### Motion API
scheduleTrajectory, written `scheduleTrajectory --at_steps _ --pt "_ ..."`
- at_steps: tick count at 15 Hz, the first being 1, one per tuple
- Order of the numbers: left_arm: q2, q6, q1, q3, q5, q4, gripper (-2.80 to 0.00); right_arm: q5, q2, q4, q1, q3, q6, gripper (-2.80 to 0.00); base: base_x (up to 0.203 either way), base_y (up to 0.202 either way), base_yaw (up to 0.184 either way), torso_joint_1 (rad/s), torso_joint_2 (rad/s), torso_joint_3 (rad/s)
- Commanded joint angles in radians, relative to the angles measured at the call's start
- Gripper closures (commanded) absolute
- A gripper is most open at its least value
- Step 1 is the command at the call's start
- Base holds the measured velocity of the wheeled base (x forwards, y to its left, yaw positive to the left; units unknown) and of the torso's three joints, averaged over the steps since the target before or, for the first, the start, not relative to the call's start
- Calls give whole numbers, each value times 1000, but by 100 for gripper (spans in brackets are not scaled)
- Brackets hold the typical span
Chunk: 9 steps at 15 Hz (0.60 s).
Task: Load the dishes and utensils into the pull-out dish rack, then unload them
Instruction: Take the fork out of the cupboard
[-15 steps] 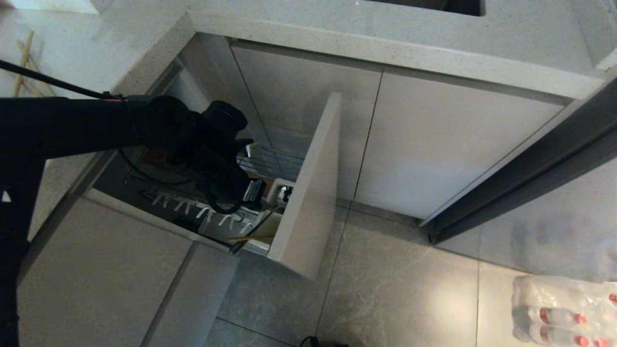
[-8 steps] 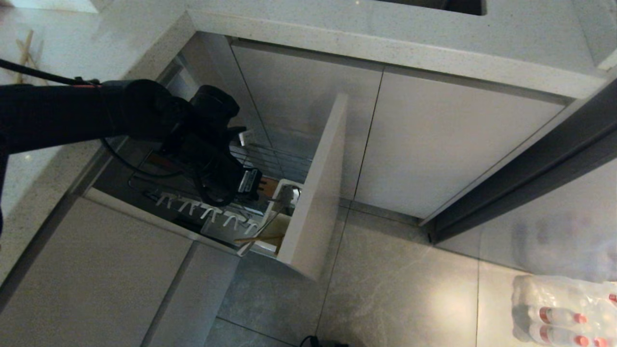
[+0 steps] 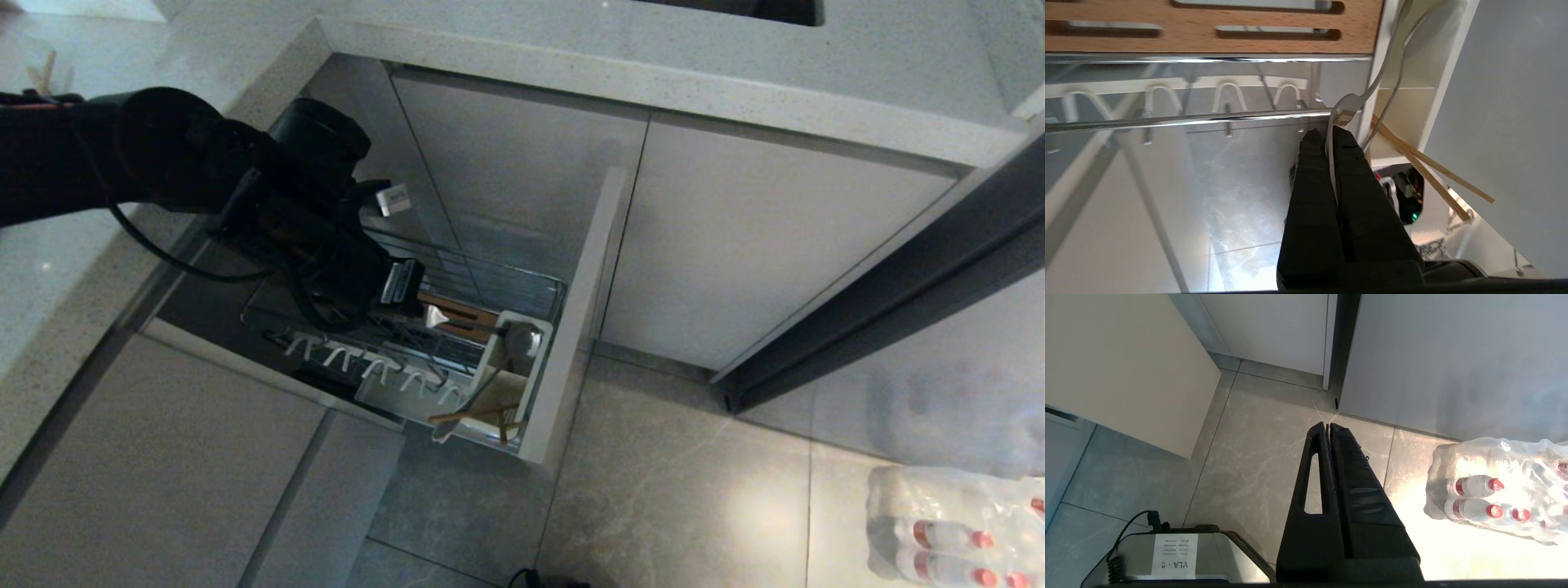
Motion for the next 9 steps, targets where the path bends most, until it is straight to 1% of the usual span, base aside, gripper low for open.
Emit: scheduleTrajectory --at_steps 1,9 --pt "-20 -1 1 1 11 3 0 0 2 0 0 0 0 0 0 0 0 0 0 0" --pt "-70 -6 16 1 63 2 0 0 2 0 0 0 0 0 0 0 0 0 0 0"
